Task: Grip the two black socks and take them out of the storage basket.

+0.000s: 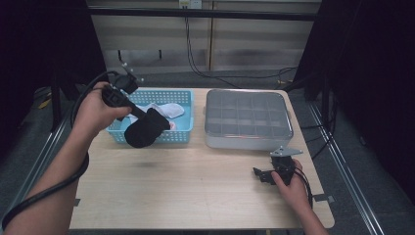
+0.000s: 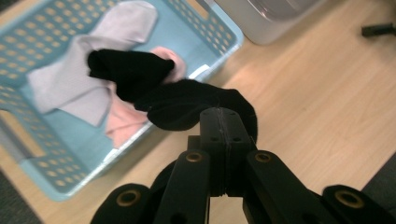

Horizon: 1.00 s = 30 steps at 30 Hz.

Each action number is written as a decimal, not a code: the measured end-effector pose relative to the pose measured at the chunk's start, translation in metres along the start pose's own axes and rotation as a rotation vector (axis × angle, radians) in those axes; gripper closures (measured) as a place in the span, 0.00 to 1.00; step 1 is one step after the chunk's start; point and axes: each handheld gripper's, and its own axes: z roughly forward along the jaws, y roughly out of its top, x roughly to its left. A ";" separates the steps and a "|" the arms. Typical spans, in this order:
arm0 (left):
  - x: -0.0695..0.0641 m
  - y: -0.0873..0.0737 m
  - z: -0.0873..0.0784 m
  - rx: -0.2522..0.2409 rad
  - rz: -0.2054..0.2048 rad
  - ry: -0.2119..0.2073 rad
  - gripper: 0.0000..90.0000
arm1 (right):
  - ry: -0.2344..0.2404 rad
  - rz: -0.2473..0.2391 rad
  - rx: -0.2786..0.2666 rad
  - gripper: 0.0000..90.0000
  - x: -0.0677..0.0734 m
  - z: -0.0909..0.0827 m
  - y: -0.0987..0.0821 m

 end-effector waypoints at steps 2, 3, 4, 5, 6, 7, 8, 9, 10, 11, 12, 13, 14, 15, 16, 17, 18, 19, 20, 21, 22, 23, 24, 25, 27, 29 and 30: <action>-0.005 -0.010 0.007 0.006 0.010 -0.007 1.00 | 0.002 0.000 -0.003 0.10 0.000 0.000 0.000; -0.008 -0.015 0.011 0.012 0.015 -0.004 1.00 | 0.002 0.000 -0.003 0.10 0.000 0.000 0.000; -0.010 -0.020 0.016 0.012 0.011 -0.006 1.00 | -0.001 0.000 -0.002 0.10 0.000 0.000 0.000; -0.012 -0.024 0.020 0.020 0.019 -0.014 1.00 | -0.001 0.000 -0.002 0.10 0.000 0.000 0.000; -0.014 -0.028 0.025 0.026 0.024 -0.022 1.00 | 0.001 0.000 -0.003 0.10 0.000 0.000 0.000; -0.015 -0.033 0.030 0.037 0.029 -0.030 1.00 | 0.000 0.000 -0.002 0.10 0.000 0.000 0.000; -0.017 -0.037 0.035 0.039 0.029 -0.035 1.00 | -0.002 0.001 -0.002 0.10 0.000 0.000 0.000; -0.018 -0.046 0.045 0.054 0.030 -0.041 1.00 | -0.002 0.000 -0.002 0.10 0.000 0.000 0.000; -0.018 -0.046 0.045 0.054 0.030 -0.041 1.00 | -0.002 0.000 -0.002 0.10 0.000 0.000 0.000; -0.019 -0.056 0.055 0.064 0.026 -0.047 1.00 | -0.003 0.001 -0.002 0.10 0.000 0.000 0.000; -0.019 -0.056 0.055 0.064 0.026 -0.047 1.00 | -0.002 0.001 -0.002 0.10 0.000 0.000 0.000; -0.018 -0.061 0.061 0.070 0.015 -0.061 1.00 | -0.002 0.001 -0.002 0.10 0.000 0.000 0.000; -0.018 -0.066 0.066 0.069 0.010 -0.069 1.00 | -0.002 0.000 -0.002 0.10 0.000 0.000 0.000; -0.018 -0.071 0.072 0.073 0.002 -0.077 1.00 | -0.002 0.000 -0.002 0.10 0.000 0.000 0.000; -0.018 -0.076 0.077 0.078 -0.002 -0.085 1.00 | -0.003 0.001 -0.002 0.10 0.000 0.000 0.000; -0.018 -0.084 0.086 0.085 -0.009 -0.107 1.00 | -0.003 0.001 -0.002 0.10 0.000 0.000 0.000; -0.019 -0.088 0.091 0.093 -0.012 -0.109 1.00 | -0.003 0.001 -0.002 0.10 0.000 0.000 0.000; -0.019 -0.088 0.091 0.093 -0.012 -0.109 1.00 | -0.003 0.001 -0.002 0.10 0.000 0.000 0.000; -0.020 -0.092 0.095 0.098 -0.015 -0.112 1.00 | -0.003 0.001 -0.002 0.10 0.000 0.000 0.000; -0.021 -0.096 0.099 0.106 -0.018 -0.122 1.00 | -0.003 0.001 -0.002 0.10 0.001 0.000 0.000; -0.022 -0.099 0.103 0.113 -0.016 -0.130 1.00 | -0.004 0.000 -0.003 0.10 0.001 0.000 0.000; -0.023 -0.103 0.106 0.117 -0.019 -0.137 1.00 | -0.004 0.000 -0.003 0.10 0.001 0.000 0.000; -0.024 -0.106 0.109 0.126 -0.014 -0.146 1.00 | -0.004 0.000 -0.002 0.10 0.001 0.000 0.000; -0.025 -0.108 0.111 0.132 -0.015 -0.154 1.00 | -0.004 0.000 -0.003 0.10 0.001 0.000 0.000; -0.024 -0.114 0.115 0.132 -0.017 -0.148 0.99 | -0.005 0.000 -0.003 0.10 0.001 0.000 0.000; -0.024 -0.115 0.115 0.126 -0.023 -0.140 0.99 | -0.005 0.000 -0.003 0.10 0.001 0.000 0.000; -0.023 -0.116 0.115 0.114 -0.027 -0.127 0.98 | -0.005 0.000 -0.003 0.10 0.001 0.000 0.000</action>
